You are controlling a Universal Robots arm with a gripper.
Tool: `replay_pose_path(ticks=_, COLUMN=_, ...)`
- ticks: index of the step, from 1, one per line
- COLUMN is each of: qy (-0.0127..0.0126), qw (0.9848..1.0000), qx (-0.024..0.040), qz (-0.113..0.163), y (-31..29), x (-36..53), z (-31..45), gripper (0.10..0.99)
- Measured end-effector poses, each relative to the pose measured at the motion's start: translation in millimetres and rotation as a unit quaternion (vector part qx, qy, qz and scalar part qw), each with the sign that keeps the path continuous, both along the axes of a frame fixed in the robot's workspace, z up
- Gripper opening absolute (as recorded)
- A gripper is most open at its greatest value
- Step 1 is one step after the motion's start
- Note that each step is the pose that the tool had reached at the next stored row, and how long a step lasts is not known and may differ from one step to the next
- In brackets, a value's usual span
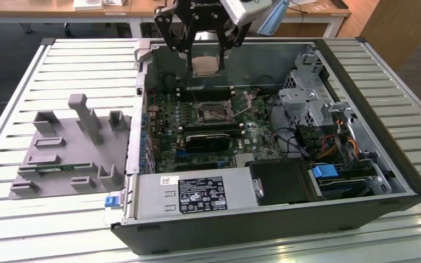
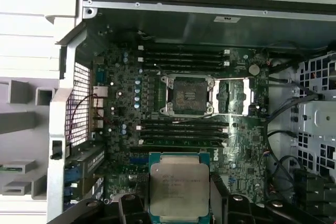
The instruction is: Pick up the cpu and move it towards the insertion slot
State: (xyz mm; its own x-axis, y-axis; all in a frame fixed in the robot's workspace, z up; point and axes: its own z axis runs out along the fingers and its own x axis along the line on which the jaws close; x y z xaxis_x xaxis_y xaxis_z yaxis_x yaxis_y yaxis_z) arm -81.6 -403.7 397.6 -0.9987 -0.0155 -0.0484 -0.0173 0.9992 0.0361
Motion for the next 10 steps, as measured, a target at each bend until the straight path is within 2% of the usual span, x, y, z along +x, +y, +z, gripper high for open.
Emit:
replay_pose_path(ticks=4, qy=0.0000, qw=1.0000, qx=-0.0001, qz=0.000, y=5.4, x=3.7, z=-0.6, gripper=0.537)
replay_pose_path(ticks=10, qy=0.0000, qw=1.0000, qx=0.0000, qz=0.000, y=19.5, x=6.1, z=-1.6, gripper=0.537)
